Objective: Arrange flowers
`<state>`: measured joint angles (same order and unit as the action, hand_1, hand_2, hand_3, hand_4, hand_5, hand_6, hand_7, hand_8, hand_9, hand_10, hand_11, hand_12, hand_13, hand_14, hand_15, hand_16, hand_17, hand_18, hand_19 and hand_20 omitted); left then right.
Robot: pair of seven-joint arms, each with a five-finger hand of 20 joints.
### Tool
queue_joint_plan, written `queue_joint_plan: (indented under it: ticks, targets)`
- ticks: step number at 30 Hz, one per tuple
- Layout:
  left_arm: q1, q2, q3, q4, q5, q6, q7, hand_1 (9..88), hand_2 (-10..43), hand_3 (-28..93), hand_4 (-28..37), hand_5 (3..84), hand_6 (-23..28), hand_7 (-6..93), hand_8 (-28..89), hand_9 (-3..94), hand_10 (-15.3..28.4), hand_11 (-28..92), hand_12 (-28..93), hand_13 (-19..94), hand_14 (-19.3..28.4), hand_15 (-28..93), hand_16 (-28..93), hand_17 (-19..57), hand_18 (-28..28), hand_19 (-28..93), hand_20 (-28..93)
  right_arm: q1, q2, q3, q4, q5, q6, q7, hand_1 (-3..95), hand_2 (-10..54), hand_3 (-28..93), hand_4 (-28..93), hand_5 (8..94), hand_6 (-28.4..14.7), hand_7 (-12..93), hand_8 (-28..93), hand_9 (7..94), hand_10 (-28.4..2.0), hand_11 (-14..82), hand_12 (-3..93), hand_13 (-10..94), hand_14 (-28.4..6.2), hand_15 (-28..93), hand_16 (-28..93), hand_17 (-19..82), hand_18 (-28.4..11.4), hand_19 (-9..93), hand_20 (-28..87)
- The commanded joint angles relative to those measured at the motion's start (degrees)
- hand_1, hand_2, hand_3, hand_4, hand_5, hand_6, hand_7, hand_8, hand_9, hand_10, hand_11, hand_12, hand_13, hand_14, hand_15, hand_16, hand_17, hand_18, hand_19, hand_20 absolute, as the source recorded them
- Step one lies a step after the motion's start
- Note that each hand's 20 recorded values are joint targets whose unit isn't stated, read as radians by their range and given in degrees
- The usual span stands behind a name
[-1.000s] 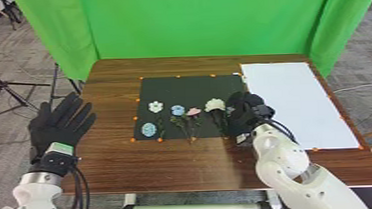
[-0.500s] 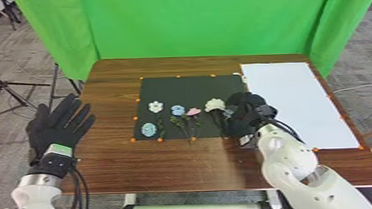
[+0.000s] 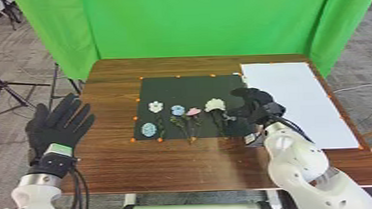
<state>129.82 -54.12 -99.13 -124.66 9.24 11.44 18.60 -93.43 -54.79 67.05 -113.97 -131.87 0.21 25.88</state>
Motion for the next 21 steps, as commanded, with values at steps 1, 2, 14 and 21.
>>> queue_joint_plan:
  ticks: [1,2,14,21]
  targets:
    - [0.1,0.47,-1.34,0.08,0.52,-0.56,0.17,25.9,6.9,70,-28.3,35.0,6.8,15.0,-9,28.6,13.4,16,11,18,13.0,29,-7,-4.5,12.2,26,8,-4.6,-3.2,11.9,3.8,27.0,9.8,-27.7,28.4,-9.5,80,-28,37.1,-2.6,20,-14,39.2,-13.7,9.3,13.2,36,-12.4,36,13,23,-15.8,56,26]
    - [0.0,0.61,-1.33,0.12,0.61,-0.49,0.22,25.7,7.0,70,-28.3,34.8,6.7,14.8,-9,28.7,13.4,16,11,18,13.0,28,-7,-4.5,12.1,26,8,-5.1,-3.6,12.8,3.7,29.4,11.0,-28.4,28.8,-9.5,81,-28,36.2,-1.9,22,-15,38.2,-12.7,9.6,12.8,33,-12.0,33,12,21,-14.7,50,23]
    - [0.1,1.31,-3.02,1.04,2.48,-0.8,1.55,25.3,8.5,70,-28.3,35.9,5.4,13.3,-9,32.0,13.2,14,8,22,11.9,25,-9,-3.9,11.5,25,8,-8.4,-8.8,21.7,2.8,71.6,7.1,-32.4,13.7,0.8,83,-27,42.0,-0.9,17,-14,39.5,-11.3,6.3,10.1,29,-11.7,18,12,18,-12.6,27,19]
    - [0.8,1.28,-4.1,0.96,2.05,-0.32,2.67,24.8,8.6,70,-28.3,35.5,4.8,12.8,-9,30.8,12.6,13,7,20,10.8,23,-9,-4.0,11.2,25,8,-8.4,-9.9,22.5,2.4,72.2,5.5,-32.0,12.5,4.5,83,-27,43.3,-0.7,16,-14,40.3,-11.6,5.8,9.9,29,-11.6,16,12,18,-12.7,26,20]
